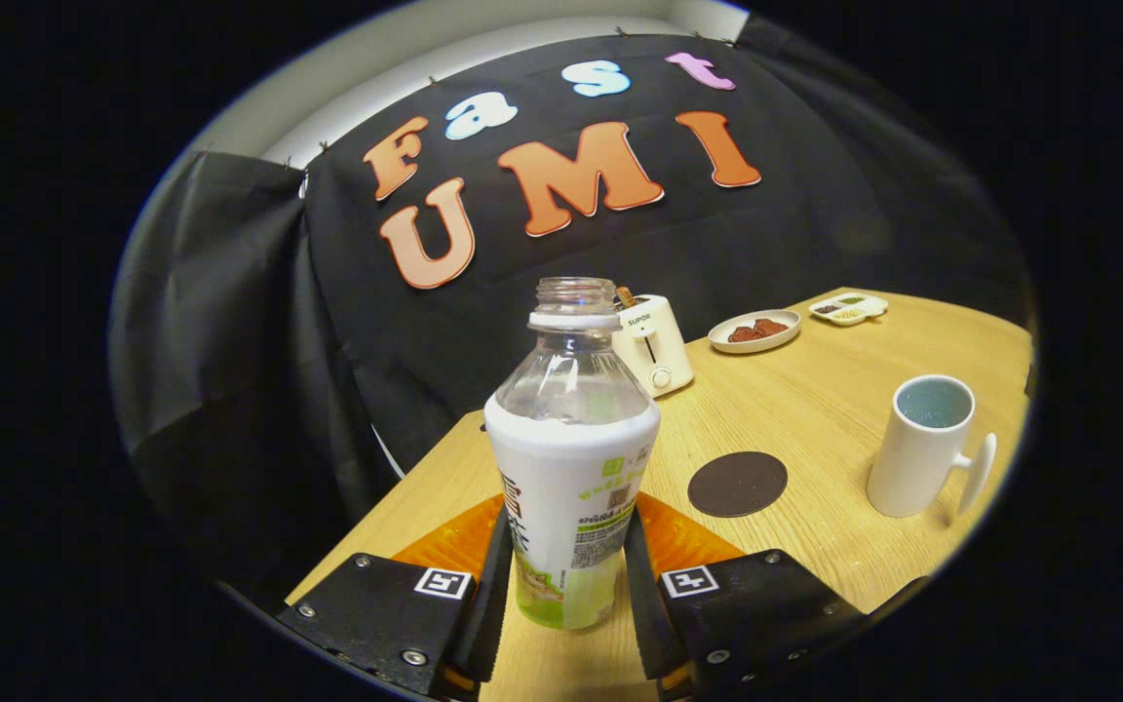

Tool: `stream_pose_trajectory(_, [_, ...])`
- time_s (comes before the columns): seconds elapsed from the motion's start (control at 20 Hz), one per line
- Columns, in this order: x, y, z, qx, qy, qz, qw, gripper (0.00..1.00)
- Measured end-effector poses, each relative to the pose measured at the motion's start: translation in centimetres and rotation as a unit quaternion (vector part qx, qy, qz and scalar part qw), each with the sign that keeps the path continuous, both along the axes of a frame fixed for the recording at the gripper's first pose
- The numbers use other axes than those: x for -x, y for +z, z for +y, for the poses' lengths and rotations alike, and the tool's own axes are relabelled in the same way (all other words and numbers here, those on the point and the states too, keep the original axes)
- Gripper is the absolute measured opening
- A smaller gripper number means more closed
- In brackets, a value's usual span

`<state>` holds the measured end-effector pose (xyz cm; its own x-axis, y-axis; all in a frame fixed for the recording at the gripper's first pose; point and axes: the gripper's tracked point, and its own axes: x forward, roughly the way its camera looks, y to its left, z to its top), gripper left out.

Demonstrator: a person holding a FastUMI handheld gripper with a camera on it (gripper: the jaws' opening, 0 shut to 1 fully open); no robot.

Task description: Take the bottle from table, then pour the juice into the cup, finally place the bottle on the coaster

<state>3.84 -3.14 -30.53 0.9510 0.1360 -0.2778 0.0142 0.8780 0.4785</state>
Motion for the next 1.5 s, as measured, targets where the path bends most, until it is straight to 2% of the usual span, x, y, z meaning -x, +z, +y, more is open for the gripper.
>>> stream_pose_trajectory(0.2, [-0.6,1.0,-1.2,-0.106,-0.013,-0.001,0.994,0.55])
stream_pose_trajectory(0.35, [-1.7,1.9,-2.5,-0.183,-0.035,-0.003,0.982,0.55])
stream_pose_trajectory(0.5, [-2.4,2.1,-4.9,-0.253,-0.081,-0.007,0.964,0.55])
stream_pose_trajectory(0.75, [-1.7,1.4,-7.3,-0.347,-0.123,-0.003,0.930,0.55])
stream_pose_trajectory(1.1, [-2.7,1.2,-9.1,-0.437,-0.157,0.004,0.885,0.55])
stream_pose_trajectory(1.35, [-2.8,1.7,-9.4,-0.512,-0.170,-0.011,0.842,0.55])
stream_pose_trajectory(1.5, [-2.7,1.9,-10.0,-0.533,-0.179,-0.012,0.827,0.55])
